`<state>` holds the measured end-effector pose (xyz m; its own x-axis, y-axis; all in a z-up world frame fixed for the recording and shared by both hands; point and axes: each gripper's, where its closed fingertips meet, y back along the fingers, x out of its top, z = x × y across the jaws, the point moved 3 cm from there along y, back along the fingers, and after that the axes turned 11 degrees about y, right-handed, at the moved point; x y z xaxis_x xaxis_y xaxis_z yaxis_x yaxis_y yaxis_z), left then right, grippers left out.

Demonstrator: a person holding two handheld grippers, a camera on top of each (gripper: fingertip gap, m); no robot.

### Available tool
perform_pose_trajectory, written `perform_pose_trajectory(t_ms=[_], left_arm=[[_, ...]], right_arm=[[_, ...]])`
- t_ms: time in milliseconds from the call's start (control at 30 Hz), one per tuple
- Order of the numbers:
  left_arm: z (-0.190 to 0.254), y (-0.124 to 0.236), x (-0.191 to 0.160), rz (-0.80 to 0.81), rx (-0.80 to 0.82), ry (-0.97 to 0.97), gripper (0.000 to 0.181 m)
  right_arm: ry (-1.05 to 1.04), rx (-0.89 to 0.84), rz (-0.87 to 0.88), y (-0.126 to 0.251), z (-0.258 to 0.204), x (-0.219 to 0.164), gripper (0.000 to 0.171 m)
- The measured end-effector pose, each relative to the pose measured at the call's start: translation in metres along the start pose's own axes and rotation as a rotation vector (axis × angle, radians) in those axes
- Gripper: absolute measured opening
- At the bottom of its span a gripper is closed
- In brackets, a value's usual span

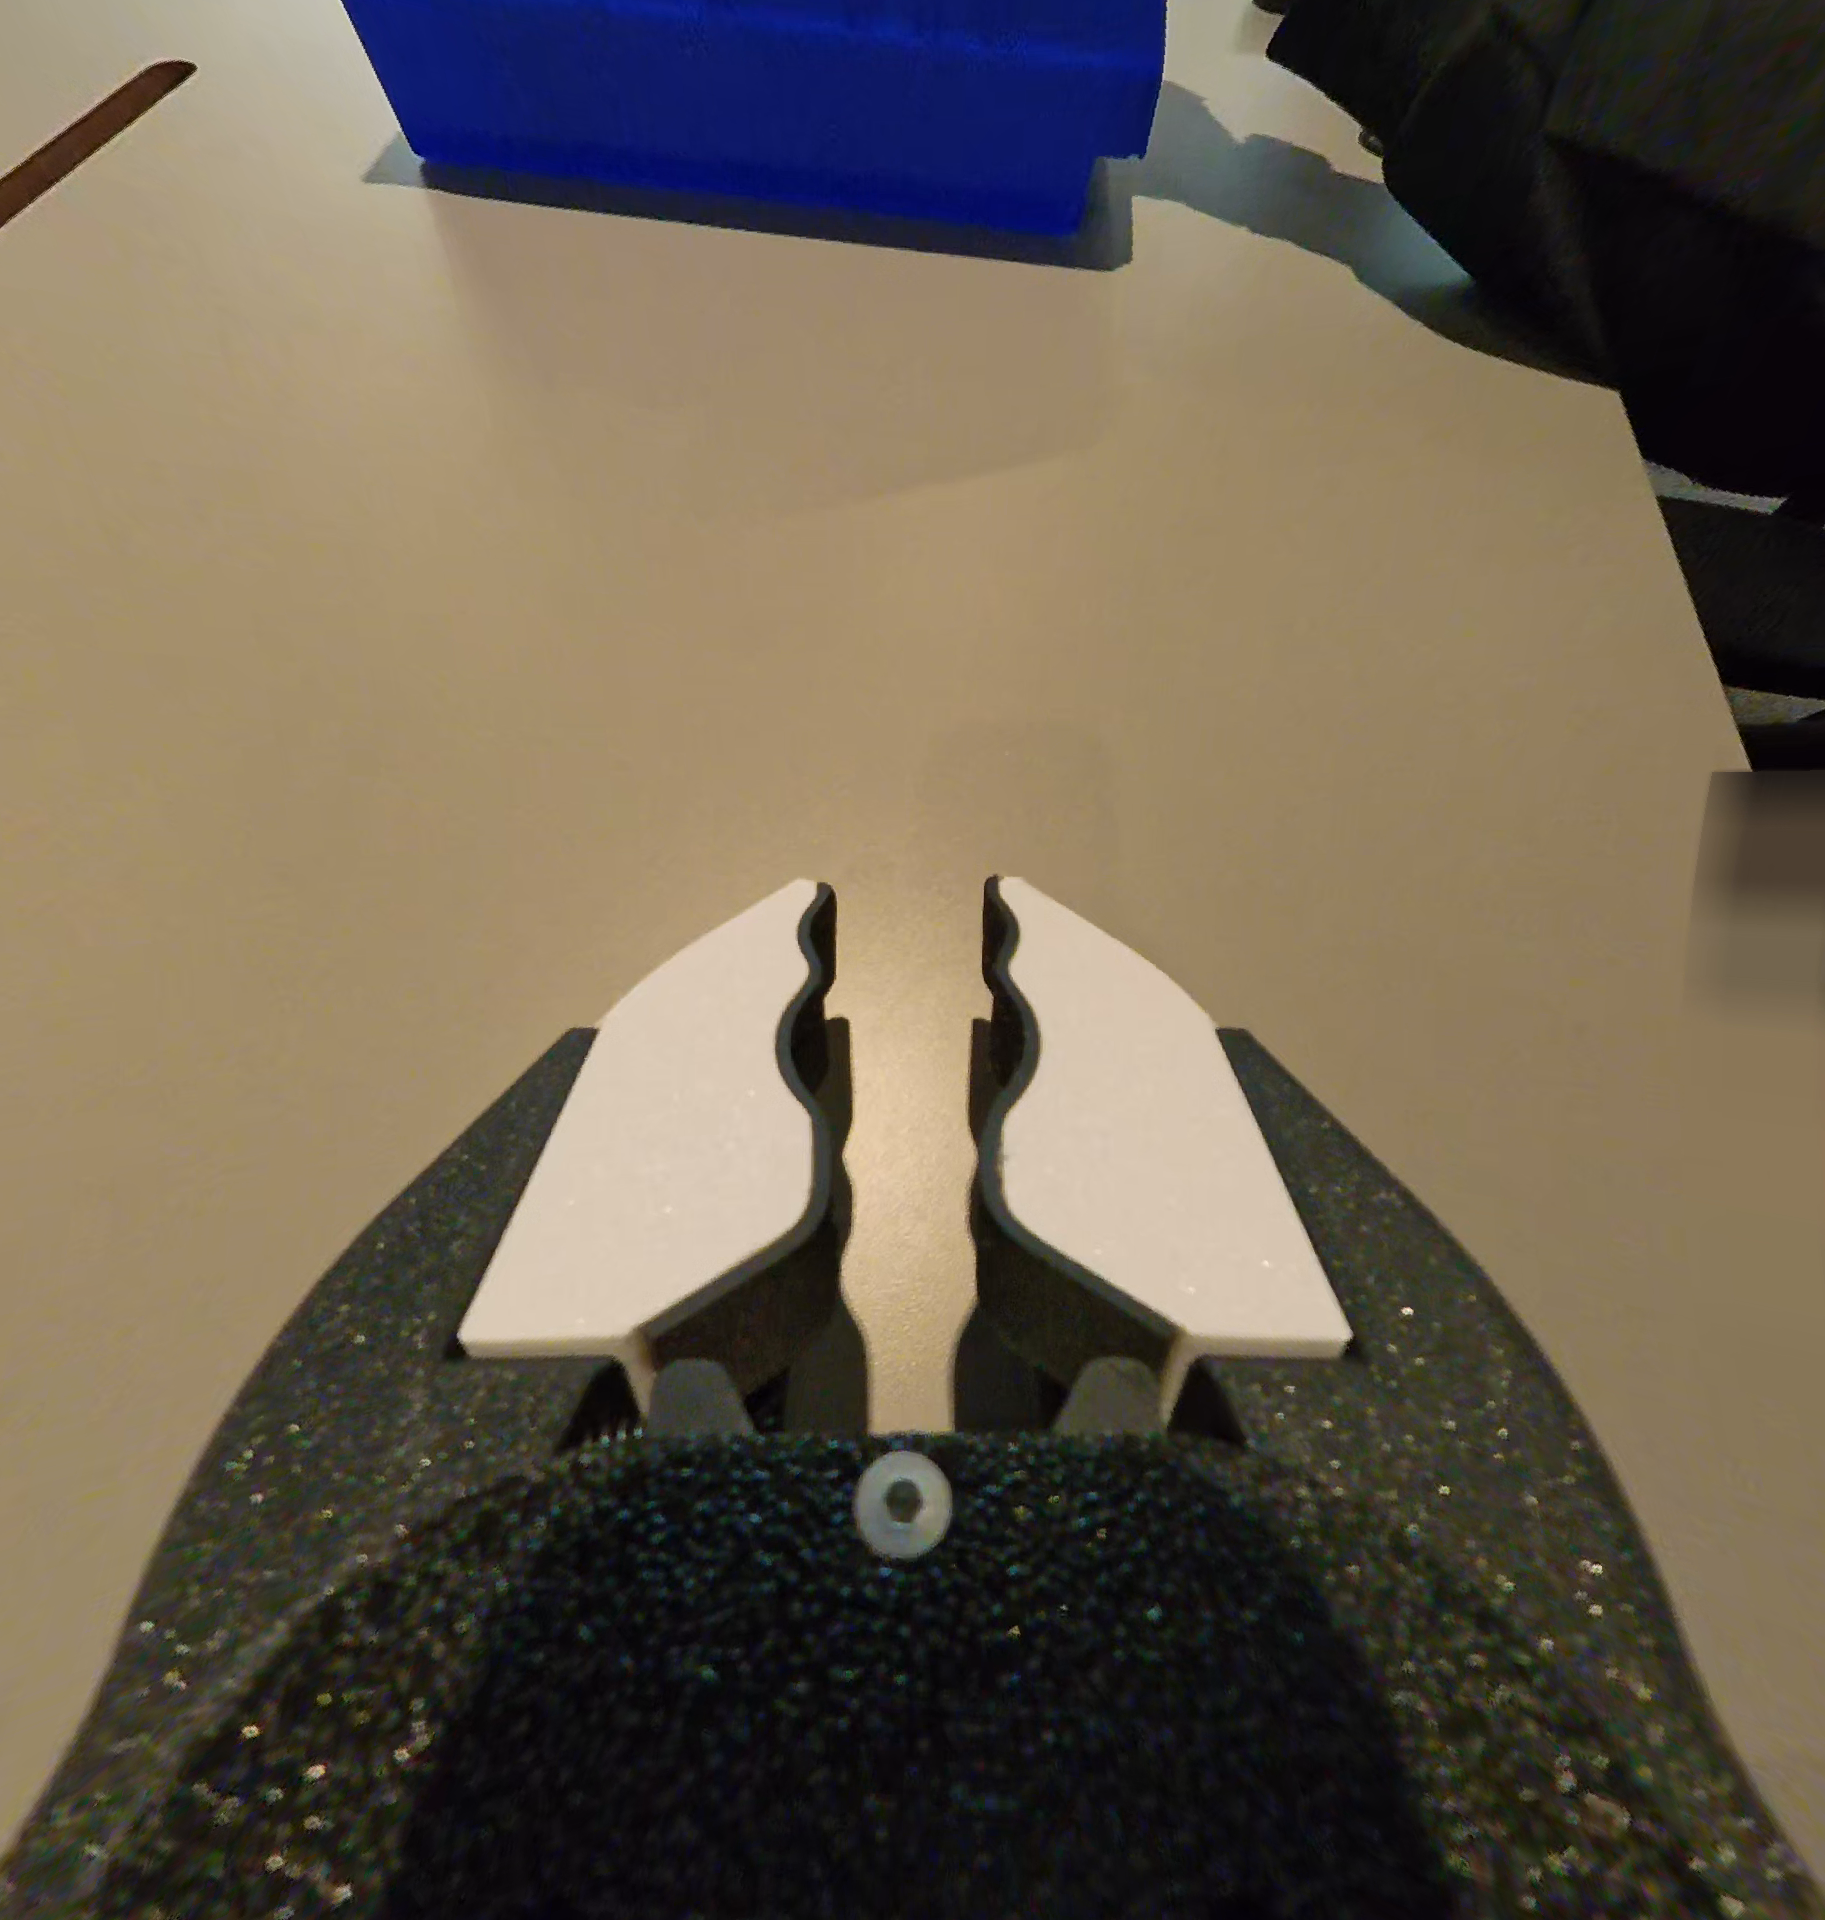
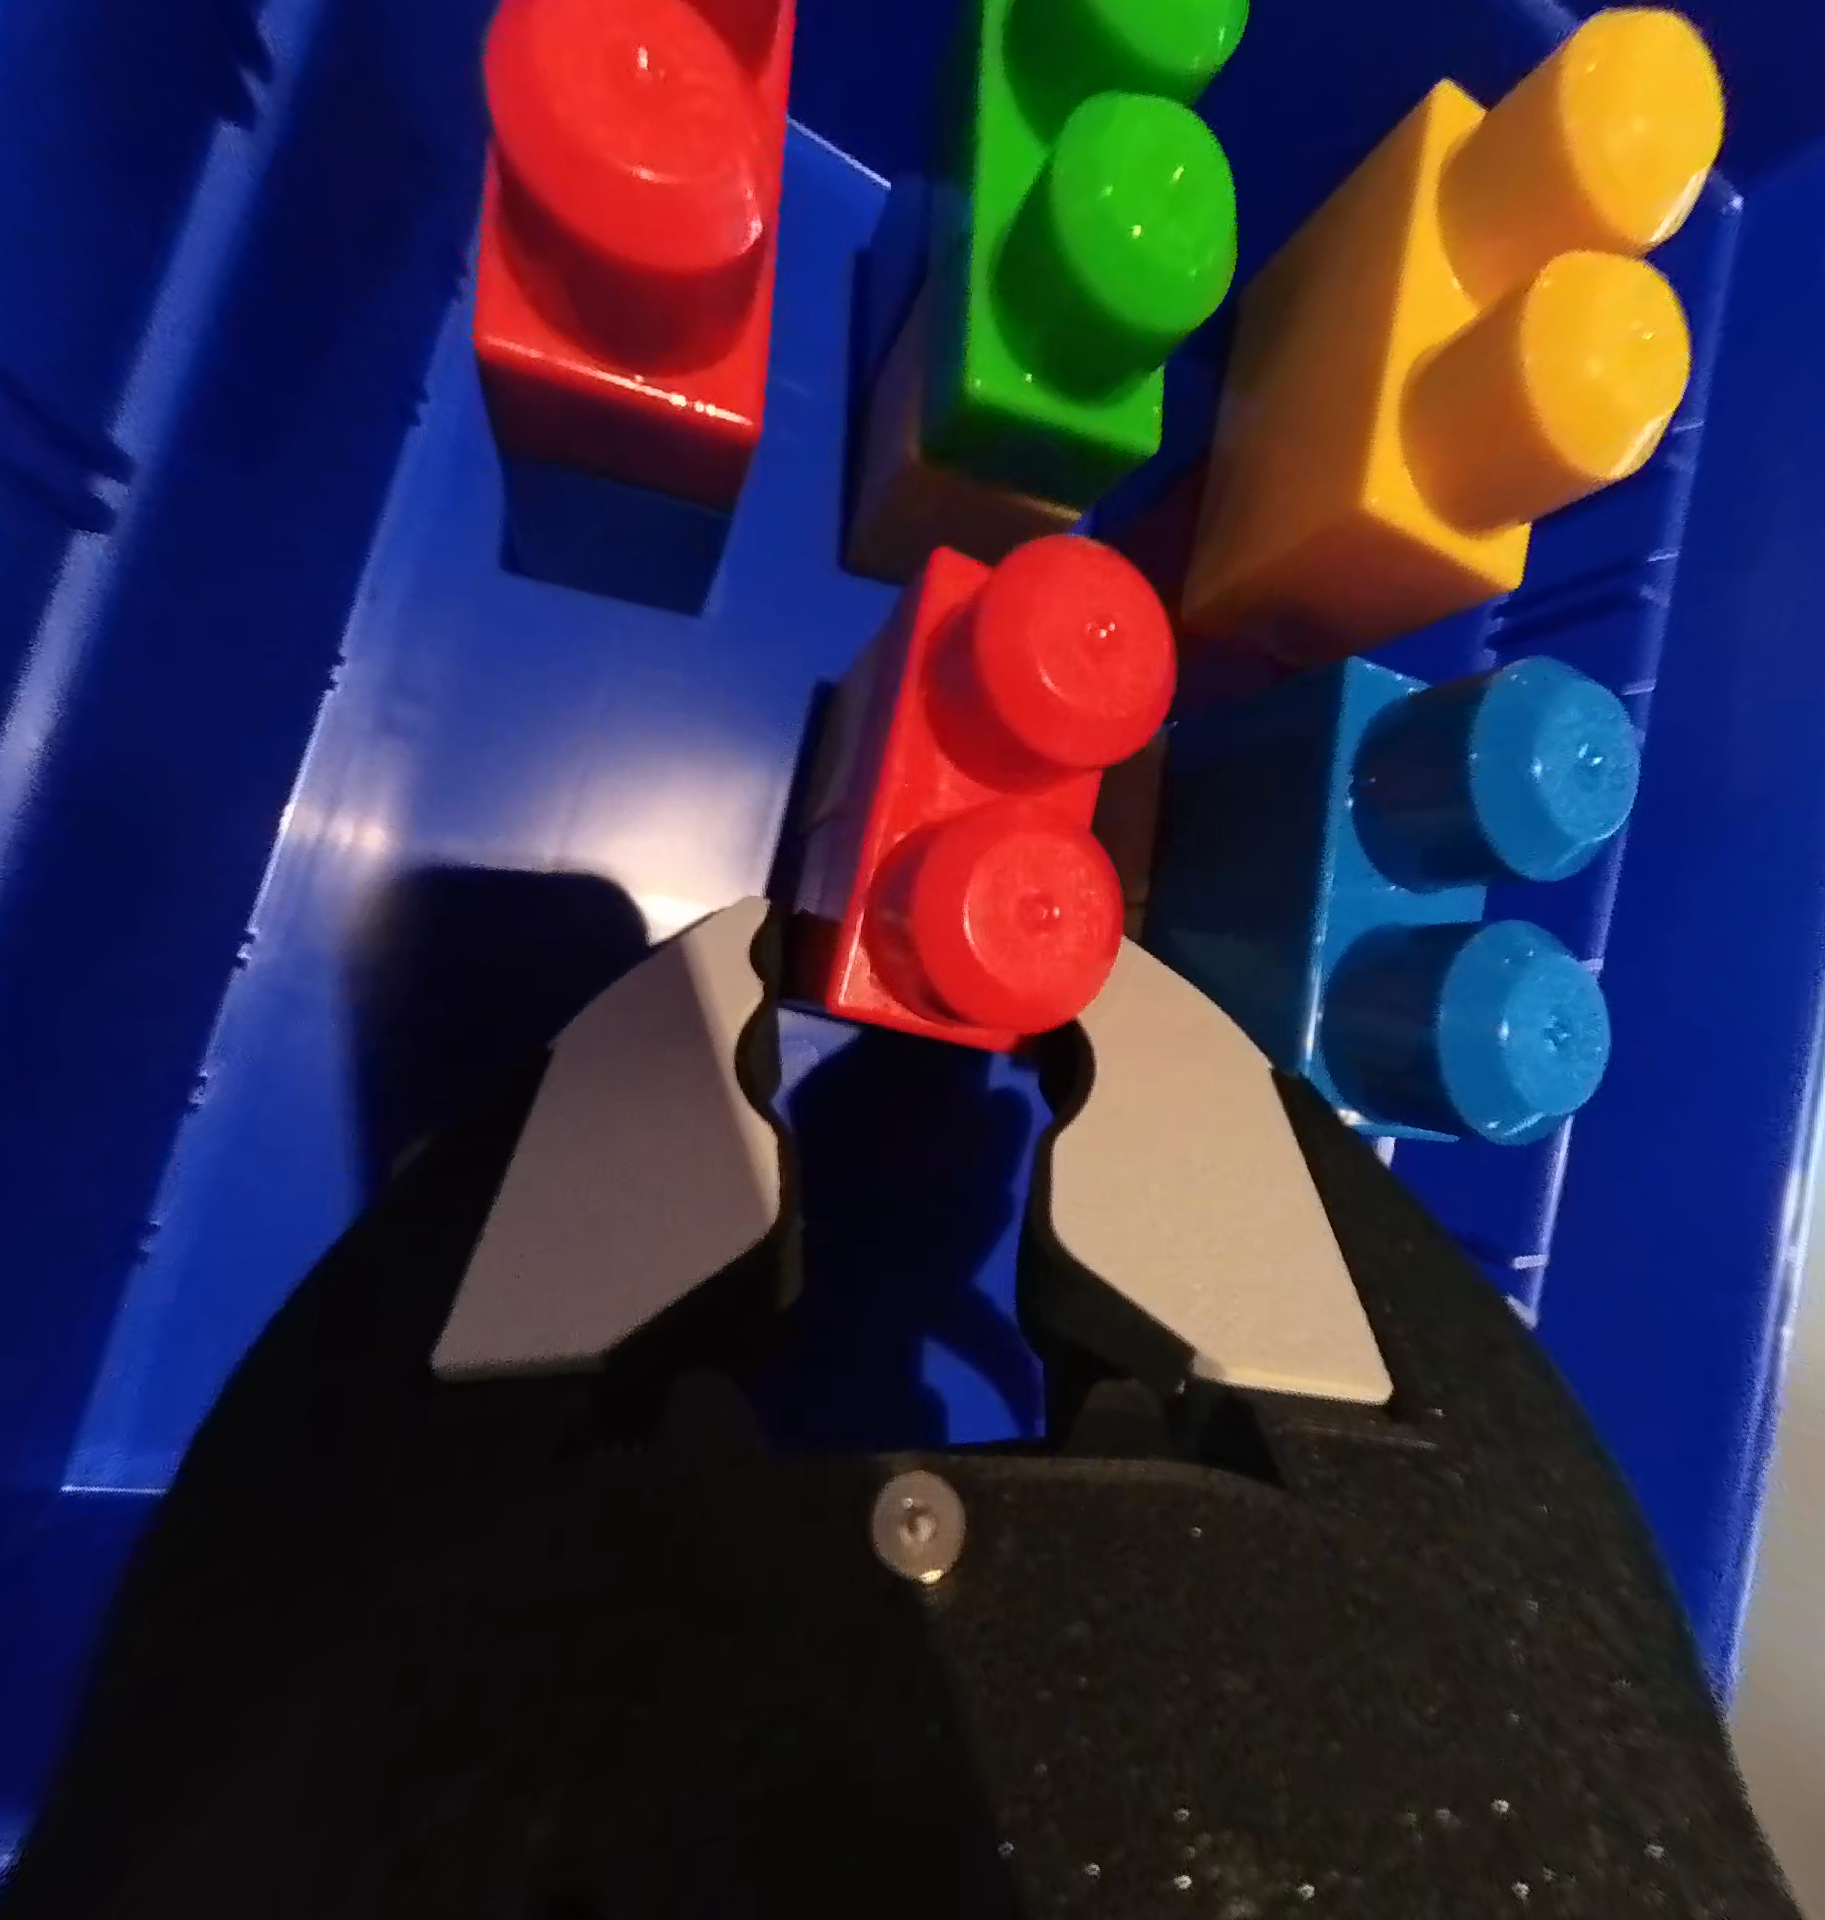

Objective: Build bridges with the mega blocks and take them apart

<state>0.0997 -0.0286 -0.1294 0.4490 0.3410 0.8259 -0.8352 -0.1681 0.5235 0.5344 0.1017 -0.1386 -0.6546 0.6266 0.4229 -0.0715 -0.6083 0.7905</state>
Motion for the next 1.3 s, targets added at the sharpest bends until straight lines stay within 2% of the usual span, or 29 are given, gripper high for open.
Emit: perform_pose_trajectory(t_ms=[200,433,667,867,967,1033,1167,1233,1300], left_arm=[[0.0,0.0,-0.001,-0.004,-0.001,-0.001,0.026],[0.001,0.0,0.0,-0.003,-0.003,-0.001,0.026],[0.001,0.0,0.0,-0.001,-0.005,-0.001,0.025],[0.0,0.0,-0.001,-0.004,-0.004,0.001,0.025],[0.0,0.003,0.002,0.016,0.005,-0.003,0.024],[-0.001,0.006,0.006,0.049,0.007,0.0,0.024],[-0.005,0.011,0.01,0.084,0.03,0.007,0.024],[-0.005,0.011,0.01,0.084,0.035,0.006,0.024],[-0.005,0.01,0.009,0.077,0.036,0.004,0.024]], right_arm=[[0.0,0.015,0.008,0.001,-0.001,-0.001,0.049],[0.001,0.03,0.071,0.006,-0.002,0.003,0.062],[0.002,0.073,0.264,0.026,-0.006,0.012,0.076],[-0.021,0.071,0.407,0.041,-0.003,0.017,0.078],[-0.086,-0.012,0.536,0.062,0.012,0.022,0.075],[-0.137,-0.084,0.724,0.092,0.024,0.032,0.07],[-0.218,-0.199,1.128,0.155,0.036,0.043,0.048],[-0.276,-0.13,1.147,0.154,0.035,0.043,0.045],[-0.254,-0.113,1.013,0.134,0.034,0.04,0.046]])
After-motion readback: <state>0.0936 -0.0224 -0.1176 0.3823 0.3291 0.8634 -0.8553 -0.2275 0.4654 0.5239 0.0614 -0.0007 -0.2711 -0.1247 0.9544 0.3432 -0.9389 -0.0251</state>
